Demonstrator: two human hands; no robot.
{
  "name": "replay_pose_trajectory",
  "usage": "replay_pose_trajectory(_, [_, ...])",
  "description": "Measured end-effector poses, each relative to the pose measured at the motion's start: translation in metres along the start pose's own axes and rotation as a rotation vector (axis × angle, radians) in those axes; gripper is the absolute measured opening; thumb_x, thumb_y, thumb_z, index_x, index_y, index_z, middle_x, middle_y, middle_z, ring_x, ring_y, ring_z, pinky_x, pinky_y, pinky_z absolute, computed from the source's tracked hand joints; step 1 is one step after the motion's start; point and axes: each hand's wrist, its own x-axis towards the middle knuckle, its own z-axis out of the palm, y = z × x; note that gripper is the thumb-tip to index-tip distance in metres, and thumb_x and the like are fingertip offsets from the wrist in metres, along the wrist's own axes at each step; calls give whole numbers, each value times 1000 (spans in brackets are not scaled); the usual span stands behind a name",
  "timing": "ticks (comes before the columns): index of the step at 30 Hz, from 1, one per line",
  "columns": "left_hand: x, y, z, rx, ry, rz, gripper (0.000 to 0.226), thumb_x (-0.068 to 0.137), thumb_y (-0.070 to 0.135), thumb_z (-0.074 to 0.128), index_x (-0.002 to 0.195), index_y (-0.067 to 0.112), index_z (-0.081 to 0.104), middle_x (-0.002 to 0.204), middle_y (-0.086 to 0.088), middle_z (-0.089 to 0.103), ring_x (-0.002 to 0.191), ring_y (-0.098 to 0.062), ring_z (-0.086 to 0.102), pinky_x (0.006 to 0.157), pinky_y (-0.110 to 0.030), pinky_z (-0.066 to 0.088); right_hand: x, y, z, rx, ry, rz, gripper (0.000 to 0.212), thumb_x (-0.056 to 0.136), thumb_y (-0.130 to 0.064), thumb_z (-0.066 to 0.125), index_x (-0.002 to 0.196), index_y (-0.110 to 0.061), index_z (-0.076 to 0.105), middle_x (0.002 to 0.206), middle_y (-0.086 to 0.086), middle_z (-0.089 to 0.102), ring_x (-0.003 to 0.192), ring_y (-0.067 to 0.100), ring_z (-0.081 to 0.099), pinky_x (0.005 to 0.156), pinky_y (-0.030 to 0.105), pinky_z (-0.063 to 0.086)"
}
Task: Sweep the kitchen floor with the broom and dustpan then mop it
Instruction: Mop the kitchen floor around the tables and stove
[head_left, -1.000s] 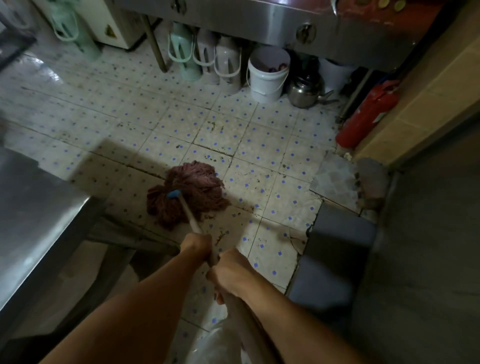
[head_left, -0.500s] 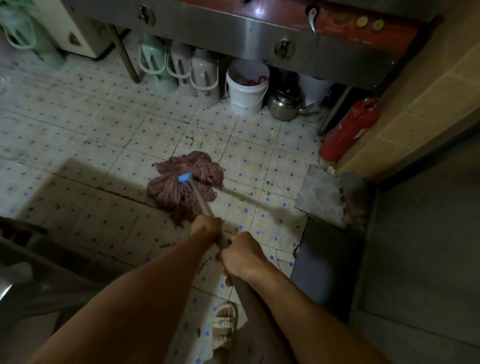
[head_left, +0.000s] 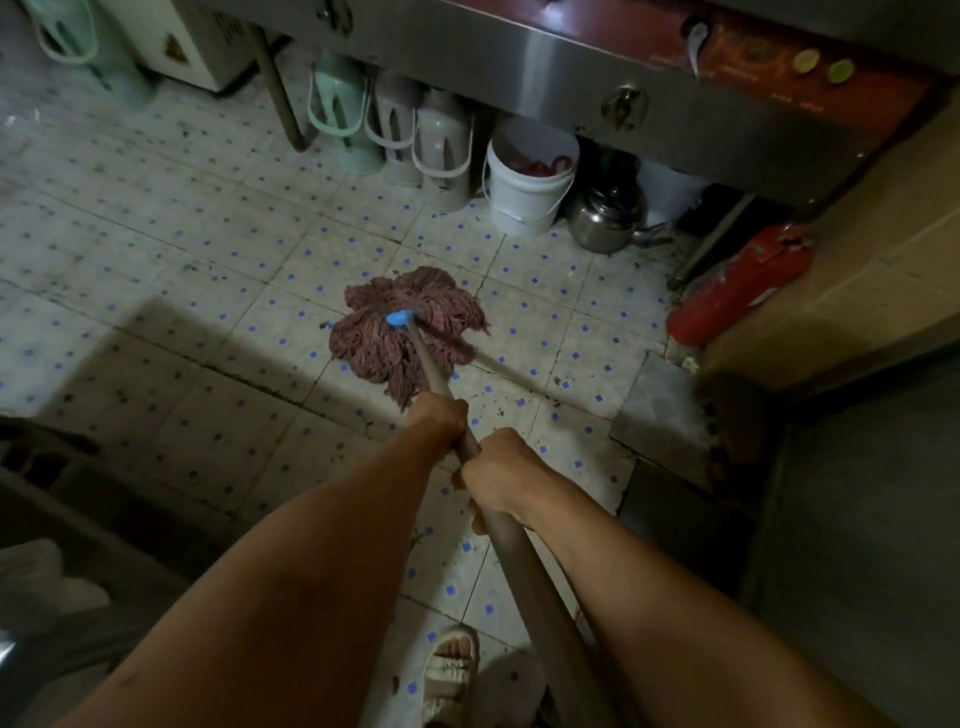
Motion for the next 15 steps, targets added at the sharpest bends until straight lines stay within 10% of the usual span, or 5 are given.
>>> replay_pose_trajectory(15, [-60, -81, -59, -187, 160, -322, 39, 93, 21, 51, 118, -9, 53, 113, -21, 61, 99, -34, 63, 75, -34, 52, -57, -7, 48, -339, -350, -46, 28, 93, -16, 50, 121, -12, 49, 96, 13, 63, 77, 26, 63, 80, 41, 58])
